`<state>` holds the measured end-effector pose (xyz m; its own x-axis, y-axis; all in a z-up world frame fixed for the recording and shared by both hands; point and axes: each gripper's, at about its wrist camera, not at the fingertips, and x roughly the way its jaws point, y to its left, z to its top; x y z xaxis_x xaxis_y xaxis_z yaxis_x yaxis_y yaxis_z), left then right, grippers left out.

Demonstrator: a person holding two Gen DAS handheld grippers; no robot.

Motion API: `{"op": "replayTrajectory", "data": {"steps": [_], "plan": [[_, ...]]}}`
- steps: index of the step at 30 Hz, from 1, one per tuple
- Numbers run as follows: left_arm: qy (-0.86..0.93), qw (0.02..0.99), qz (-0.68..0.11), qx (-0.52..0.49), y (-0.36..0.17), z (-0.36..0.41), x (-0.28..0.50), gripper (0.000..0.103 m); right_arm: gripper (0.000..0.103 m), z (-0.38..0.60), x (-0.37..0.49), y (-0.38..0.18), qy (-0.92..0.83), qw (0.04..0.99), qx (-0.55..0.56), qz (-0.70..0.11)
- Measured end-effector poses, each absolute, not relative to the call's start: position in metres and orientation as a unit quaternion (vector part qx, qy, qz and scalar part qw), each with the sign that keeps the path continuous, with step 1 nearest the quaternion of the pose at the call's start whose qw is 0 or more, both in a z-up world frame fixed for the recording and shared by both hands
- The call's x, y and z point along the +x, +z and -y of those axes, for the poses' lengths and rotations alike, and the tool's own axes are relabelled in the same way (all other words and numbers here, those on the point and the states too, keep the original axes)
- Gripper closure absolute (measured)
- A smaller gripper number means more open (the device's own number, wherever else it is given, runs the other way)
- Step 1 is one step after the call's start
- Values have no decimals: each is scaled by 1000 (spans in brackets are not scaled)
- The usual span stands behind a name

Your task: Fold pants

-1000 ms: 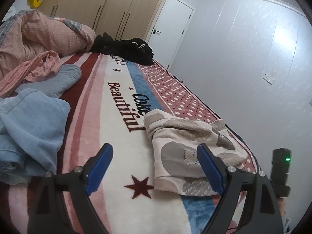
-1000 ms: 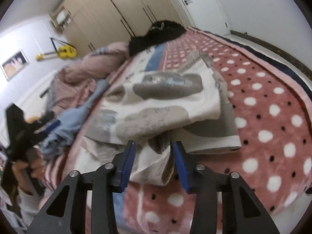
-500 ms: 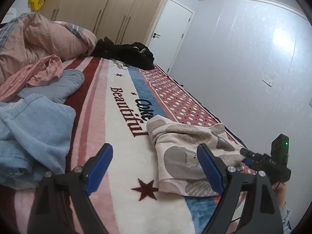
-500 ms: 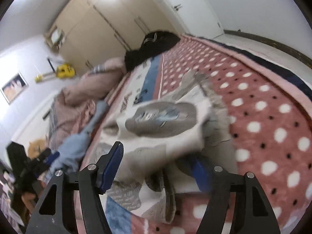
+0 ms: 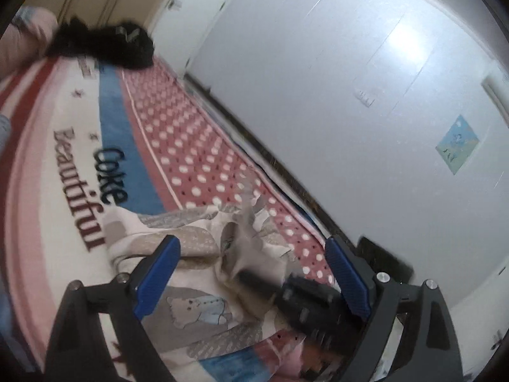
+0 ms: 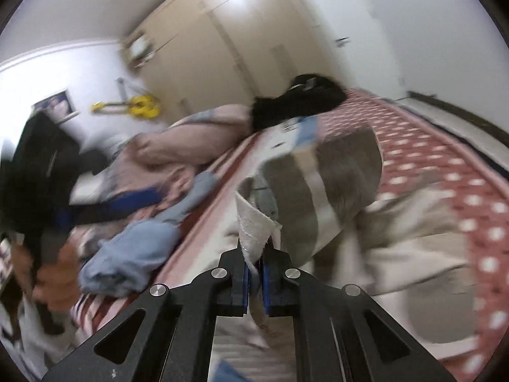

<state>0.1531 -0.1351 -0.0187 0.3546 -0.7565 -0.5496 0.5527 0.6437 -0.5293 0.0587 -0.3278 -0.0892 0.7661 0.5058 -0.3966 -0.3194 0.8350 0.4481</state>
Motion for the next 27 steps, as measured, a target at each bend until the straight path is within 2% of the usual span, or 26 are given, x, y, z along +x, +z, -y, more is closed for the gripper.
{"op": "replayTrajectory", "data": {"steps": [5,10,12,14,15,16,17,19,20,21,25,27], "plan": [[-362,797,-478,-71,-61,165,182,13,101,306,60,-105,240,918,162,-270],[-370,774,-504,-100,-78,172,187,15,101,311,59,-108,233,922,154,-268],[-362,775,-510,-90,-81,180,188,34,101,308,59,-108,243,920,149,-268],[-366,764,-523,-88,-86,187,189,86,100,307,55,-109,251,918,149,-268],[-356,769,-525,-77,-89,188,189,93,100,306,55,-109,253,917,149,-268],[-345,780,-519,-61,-89,189,187,96,100,306,53,-110,254,917,146,-270],[-343,787,-510,-55,-88,188,186,98,100,306,51,-110,254,918,137,-274],[-340,800,-491,-63,-78,175,183,98,83,309,46,-109,248,919,116,-283],[-336,808,-480,-65,-72,167,180,99,63,314,42,-107,242,922,105,-283],[-333,814,-471,-65,-67,161,179,99,54,319,37,-104,237,926,101,-277],[-333,827,-448,-73,-55,140,176,99,53,357,31,-92,210,931,128,-271],[-331,832,-438,-75,-49,130,174,99,49,373,42,-92,169,931,126,-297]]}}
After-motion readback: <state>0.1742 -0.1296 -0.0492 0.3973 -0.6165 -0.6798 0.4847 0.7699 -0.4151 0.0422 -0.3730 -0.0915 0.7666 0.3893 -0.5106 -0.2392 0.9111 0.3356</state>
